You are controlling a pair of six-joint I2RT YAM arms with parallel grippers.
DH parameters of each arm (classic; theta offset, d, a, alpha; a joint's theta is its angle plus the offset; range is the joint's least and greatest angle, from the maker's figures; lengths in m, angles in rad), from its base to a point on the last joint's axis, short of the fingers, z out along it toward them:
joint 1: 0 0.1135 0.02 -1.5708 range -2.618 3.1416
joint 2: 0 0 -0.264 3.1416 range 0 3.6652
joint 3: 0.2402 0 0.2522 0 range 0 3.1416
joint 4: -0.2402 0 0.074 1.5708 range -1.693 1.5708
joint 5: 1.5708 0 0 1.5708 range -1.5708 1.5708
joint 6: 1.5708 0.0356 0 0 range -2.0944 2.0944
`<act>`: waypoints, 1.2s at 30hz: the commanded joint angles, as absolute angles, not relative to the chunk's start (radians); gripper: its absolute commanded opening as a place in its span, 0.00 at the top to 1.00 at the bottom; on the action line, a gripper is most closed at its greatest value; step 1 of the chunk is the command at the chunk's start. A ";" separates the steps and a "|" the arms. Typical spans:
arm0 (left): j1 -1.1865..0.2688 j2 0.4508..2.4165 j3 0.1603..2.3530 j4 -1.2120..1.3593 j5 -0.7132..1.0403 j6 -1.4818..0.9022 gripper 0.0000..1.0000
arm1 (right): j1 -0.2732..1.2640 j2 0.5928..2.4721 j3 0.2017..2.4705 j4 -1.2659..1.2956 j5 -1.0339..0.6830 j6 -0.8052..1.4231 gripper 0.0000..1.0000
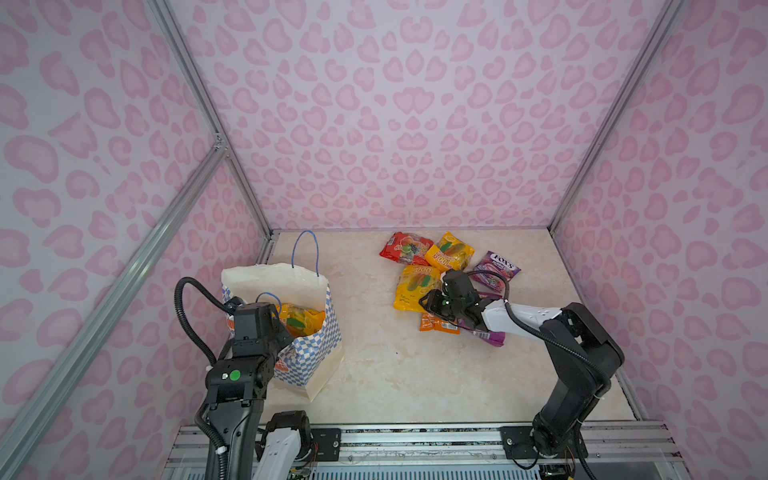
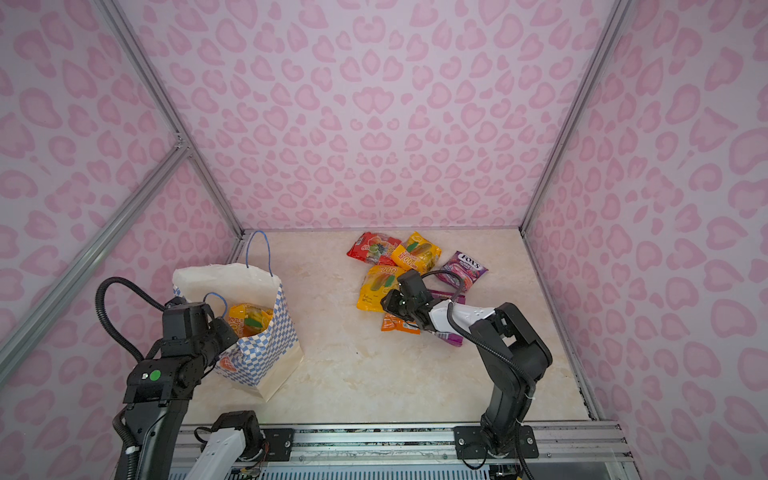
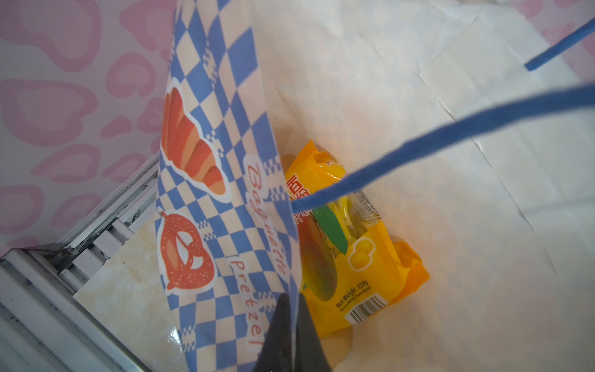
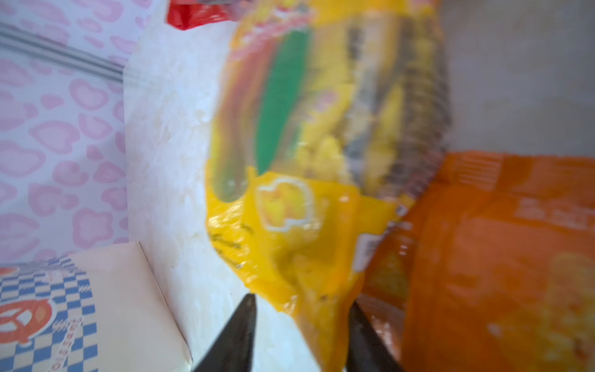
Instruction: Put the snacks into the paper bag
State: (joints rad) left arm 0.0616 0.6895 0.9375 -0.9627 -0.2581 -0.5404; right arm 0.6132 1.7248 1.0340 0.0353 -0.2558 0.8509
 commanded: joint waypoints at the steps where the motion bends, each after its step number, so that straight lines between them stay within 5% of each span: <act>1: 0.062 0.686 0.939 -0.921 -0.224 -0.528 0.97 | 0.677 1.687 1.166 -0.138 -0.176 0.628 0.25; 12: 0.062 0.643 0.957 -0.975 -0.235 -0.528 0.97 | 0.882 1.744 1.562 -0.174 -0.263 0.339 0.03; 20: 0.062 0.633 0.962 -0.994 -0.242 -0.546 0.97 | 0.945 2.011 1.929 -0.203 -0.336 0.308 0.06; 27: 0.062 0.621 0.956 -1.006 -0.238 -0.550 0.97 | 0.959 2.243 2.252 -0.265 -0.340 0.323 0.27; 31: 0.062 0.620 0.966 -1.009 -0.238 -0.549 0.97 | 0.958 2.384 2.471 -0.361 -0.353 0.327 0.53; 36: 0.062 0.630 0.981 -1.001 -0.198 -0.533 0.97 | 0.952 2.409 2.526 -0.357 -0.373 0.331 1.00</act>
State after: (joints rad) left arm 0.0616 0.6220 0.9676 -1.0012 -0.2298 -0.5484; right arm 0.9550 2.4077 2.5172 -0.3511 -0.3496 0.3321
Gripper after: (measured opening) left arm 0.068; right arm 0.048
